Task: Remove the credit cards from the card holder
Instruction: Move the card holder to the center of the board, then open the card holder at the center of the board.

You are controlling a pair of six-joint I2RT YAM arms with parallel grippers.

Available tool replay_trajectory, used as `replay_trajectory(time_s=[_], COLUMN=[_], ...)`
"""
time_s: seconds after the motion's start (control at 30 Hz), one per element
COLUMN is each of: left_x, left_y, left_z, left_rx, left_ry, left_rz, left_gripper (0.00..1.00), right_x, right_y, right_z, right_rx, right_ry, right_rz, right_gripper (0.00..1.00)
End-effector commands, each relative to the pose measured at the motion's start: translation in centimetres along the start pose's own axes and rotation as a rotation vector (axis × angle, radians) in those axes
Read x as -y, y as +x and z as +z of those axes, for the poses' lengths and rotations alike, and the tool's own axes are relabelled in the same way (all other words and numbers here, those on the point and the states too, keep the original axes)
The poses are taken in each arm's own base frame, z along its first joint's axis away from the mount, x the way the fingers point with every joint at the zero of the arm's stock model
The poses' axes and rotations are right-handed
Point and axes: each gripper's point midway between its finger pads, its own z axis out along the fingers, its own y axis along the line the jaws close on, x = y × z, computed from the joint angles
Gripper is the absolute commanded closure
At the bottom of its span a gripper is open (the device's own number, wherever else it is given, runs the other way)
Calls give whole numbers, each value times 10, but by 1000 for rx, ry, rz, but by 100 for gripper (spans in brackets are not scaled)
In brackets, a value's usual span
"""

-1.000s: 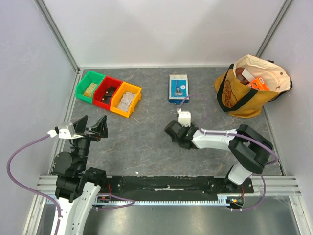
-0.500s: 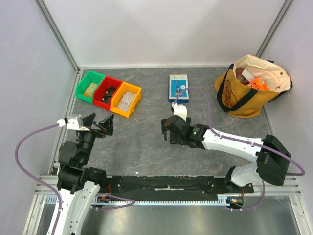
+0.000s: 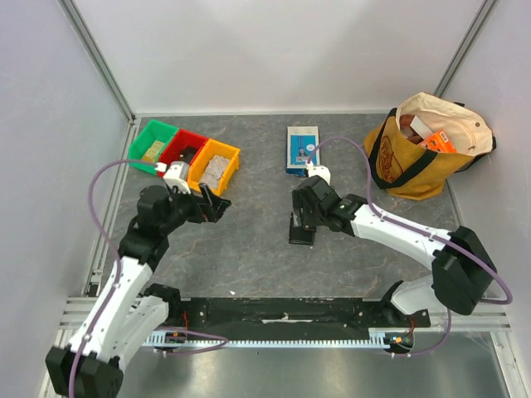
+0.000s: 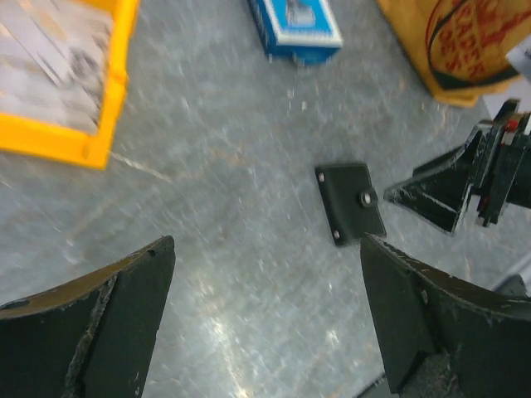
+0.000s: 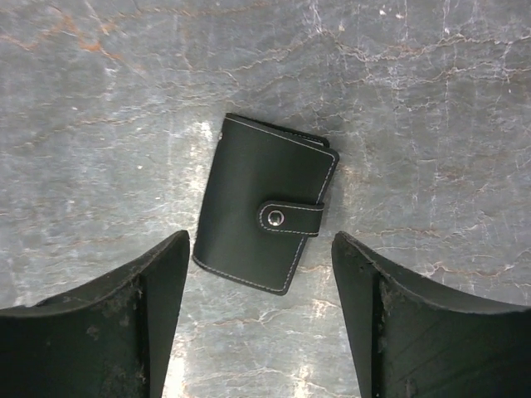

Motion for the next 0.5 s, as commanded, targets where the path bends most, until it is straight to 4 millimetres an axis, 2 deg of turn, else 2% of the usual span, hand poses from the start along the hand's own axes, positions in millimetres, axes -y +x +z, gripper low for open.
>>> replay_trajectory(time_s=[0.0,0.13,0.23,0.37,0.47], left_x=[23,35,39,50,58], left_y=[41,78,101,121,131], left_z=[19,38,53,69,79], left_rx=[-233,-380,-449,-500,-523], left_ry=[98,101,59,60,70], left_rz=[-191,-234,-246,-270,-272], left_gripper=[2,2,4,7,9], right_x=[3,5,5,1,-3], right_y=[10,20,24,24,28], right_z=[15,31,40,46,50], right_rx=[-62,-104,-119,-134,-157], right_ry=[10,28,33,26,11], right_rz=[-55,-74,-82,-86,-86], right_gripper=[28,41,47,53,54])
